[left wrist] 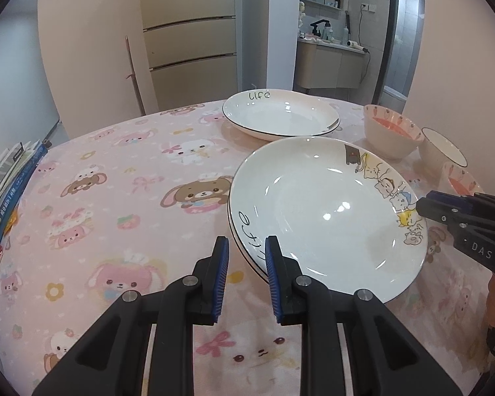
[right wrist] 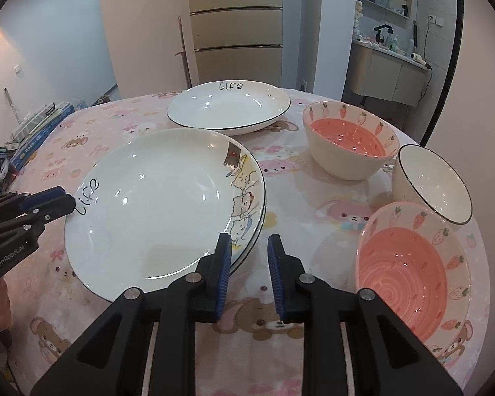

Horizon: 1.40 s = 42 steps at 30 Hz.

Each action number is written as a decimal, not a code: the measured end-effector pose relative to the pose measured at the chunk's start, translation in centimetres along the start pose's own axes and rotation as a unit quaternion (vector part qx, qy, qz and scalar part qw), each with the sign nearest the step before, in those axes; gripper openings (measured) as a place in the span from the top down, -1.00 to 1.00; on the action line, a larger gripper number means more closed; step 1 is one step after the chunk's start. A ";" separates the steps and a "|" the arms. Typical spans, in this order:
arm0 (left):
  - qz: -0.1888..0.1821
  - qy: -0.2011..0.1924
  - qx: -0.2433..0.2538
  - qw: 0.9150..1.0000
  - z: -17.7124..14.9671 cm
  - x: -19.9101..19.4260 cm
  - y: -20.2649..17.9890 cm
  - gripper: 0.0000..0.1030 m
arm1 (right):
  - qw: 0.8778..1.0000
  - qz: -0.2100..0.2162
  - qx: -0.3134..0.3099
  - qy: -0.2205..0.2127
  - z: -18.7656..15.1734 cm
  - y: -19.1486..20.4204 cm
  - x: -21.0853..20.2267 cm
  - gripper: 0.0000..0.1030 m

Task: Organize plates and bowls
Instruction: 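Lower the plate onto the other white plate and open both tools, then raise both tools away from the stack toward the 'life' white plate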

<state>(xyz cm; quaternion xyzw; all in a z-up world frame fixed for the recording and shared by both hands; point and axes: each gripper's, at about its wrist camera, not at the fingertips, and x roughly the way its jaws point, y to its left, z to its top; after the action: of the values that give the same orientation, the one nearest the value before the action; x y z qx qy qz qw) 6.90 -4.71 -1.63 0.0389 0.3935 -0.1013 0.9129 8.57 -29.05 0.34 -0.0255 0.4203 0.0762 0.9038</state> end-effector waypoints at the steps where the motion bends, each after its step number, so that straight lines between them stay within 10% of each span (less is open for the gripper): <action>1: -0.001 -0.003 0.000 1.000 0.0 -0.3 0.0 0.54 | 1.000 0.000 0.001 0.000 0.0 -0.1 -0.1 0.58; 18: 0.033 -0.134 0.020 0.990 2.6 -7.5 -0.5 0.46 | 0.996 0.000 0.006 -0.085 2.5 -0.2 -6.2 0.58; 22: 0.039 -0.180 0.015 0.983 3.2 -9.8 -0.3 -0.41 | 0.993 0.000 0.011 -0.121 3.4 -0.1 -8.4 0.58; 42: 0.068 -0.337 0.002 0.939 6.4 -16.0 -0.1 -1.00 | 0.969 -0.017 0.022 -0.246 8.2 0.7 -13.4 -0.02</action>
<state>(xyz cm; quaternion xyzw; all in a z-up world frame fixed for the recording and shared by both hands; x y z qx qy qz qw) 0.69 -3.35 14.45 0.0311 0.0589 -0.0470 0.9967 6.11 -29.05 15.85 0.0064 0.1866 0.0553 0.9809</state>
